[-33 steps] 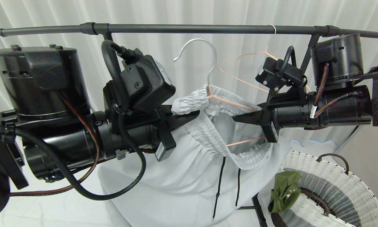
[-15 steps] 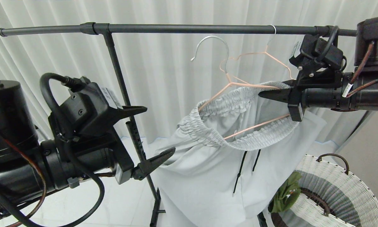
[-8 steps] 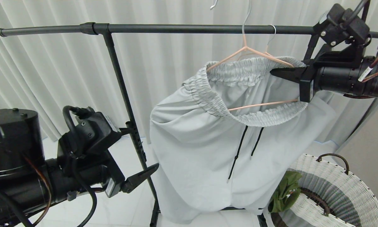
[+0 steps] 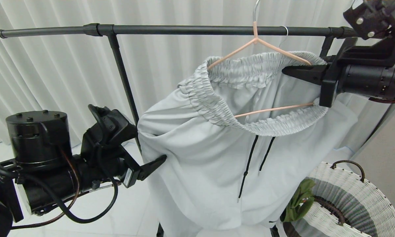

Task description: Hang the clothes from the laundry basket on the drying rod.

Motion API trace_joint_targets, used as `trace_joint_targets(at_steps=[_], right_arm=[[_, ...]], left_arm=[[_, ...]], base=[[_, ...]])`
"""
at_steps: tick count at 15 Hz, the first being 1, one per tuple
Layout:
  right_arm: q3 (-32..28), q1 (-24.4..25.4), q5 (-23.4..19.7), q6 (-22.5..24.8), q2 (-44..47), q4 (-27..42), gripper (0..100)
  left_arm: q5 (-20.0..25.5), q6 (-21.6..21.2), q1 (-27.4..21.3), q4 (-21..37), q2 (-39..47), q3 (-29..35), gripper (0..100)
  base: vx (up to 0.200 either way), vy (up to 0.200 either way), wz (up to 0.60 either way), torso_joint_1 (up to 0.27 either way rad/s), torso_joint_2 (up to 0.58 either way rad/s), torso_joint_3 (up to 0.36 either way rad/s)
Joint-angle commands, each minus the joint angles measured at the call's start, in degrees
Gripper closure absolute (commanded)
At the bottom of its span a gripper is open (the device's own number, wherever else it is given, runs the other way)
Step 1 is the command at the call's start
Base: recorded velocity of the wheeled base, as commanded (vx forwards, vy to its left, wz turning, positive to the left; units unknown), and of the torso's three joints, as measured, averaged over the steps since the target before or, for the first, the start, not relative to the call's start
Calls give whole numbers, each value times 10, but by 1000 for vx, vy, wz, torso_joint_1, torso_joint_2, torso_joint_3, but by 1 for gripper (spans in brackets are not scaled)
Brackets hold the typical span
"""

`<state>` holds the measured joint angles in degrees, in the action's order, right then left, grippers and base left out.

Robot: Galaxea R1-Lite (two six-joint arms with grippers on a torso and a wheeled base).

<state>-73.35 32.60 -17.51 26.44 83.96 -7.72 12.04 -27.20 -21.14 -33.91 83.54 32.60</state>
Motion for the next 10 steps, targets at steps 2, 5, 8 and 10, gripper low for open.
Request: trace_joint_targets(at_steps=[2,5,8,10], right_arm=[[1,1,7,0,-4,1,100],[9,-6,27,-10,-6,0,100],[12,-16,37,-15,-12,0,100],[12,-18,38,-15,-12,0,100]], left_arm=[[-1,0,2,-2,14,-7,100],[-3,0,38,-2,-3,-20,100],[-2,-6,96,-2,-21,-45,100],[-3,-7,101,-2,-25,-48,100]], base=[[0,0,0,0,0,0],[0,0,0,0,0,0],[0,0,0,0,0,0],[0,0,0,0,0,0]])
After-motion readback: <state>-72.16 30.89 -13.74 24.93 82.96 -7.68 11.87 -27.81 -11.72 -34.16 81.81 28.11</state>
